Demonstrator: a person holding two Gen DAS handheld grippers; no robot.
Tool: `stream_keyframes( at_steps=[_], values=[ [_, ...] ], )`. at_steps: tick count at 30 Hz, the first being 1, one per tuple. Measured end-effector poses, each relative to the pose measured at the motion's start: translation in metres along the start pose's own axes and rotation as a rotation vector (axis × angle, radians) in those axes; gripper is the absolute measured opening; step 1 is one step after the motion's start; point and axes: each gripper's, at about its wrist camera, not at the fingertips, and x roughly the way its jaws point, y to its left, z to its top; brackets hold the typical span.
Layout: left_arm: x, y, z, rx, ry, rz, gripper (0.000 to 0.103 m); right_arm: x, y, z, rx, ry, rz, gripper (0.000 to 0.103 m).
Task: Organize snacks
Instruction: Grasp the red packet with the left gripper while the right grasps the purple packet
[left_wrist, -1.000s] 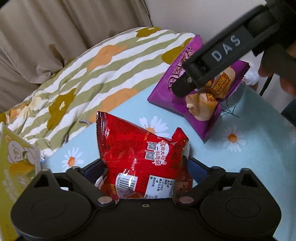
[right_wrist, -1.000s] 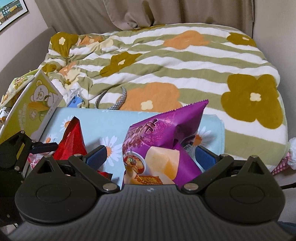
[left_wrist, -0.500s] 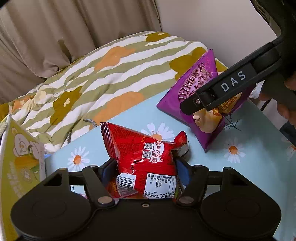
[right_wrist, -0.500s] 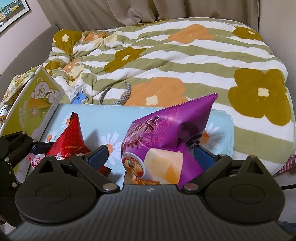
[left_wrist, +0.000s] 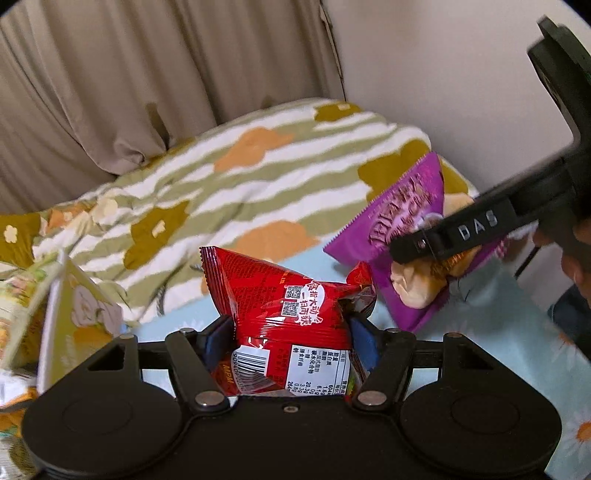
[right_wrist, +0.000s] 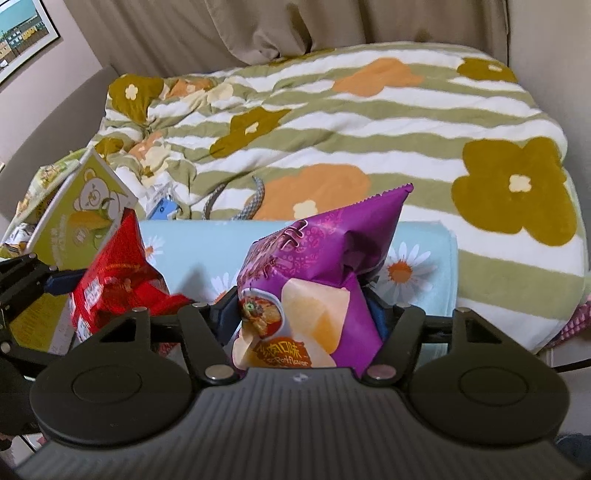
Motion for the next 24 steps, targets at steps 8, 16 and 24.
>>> stream_keyframes(
  at_steps=[8,16,24],
  values=[
    [-0.058,0.02,0.014,-0.063,-0.1,0.036,0.071,-0.049,0.028,0.012,-0.032,-0.097,-0.012,0.081],
    [-0.123,0.067,0.008,-0.166,-0.193,0.123,0.071,-0.09,0.078,0.025,-0.076,-0.188,0.044,0.081],
    [-0.171,0.142,-0.022,-0.239,-0.241,0.218,0.071,-0.107,0.169,0.029,-0.126,-0.251,0.118,0.081]
  ],
)
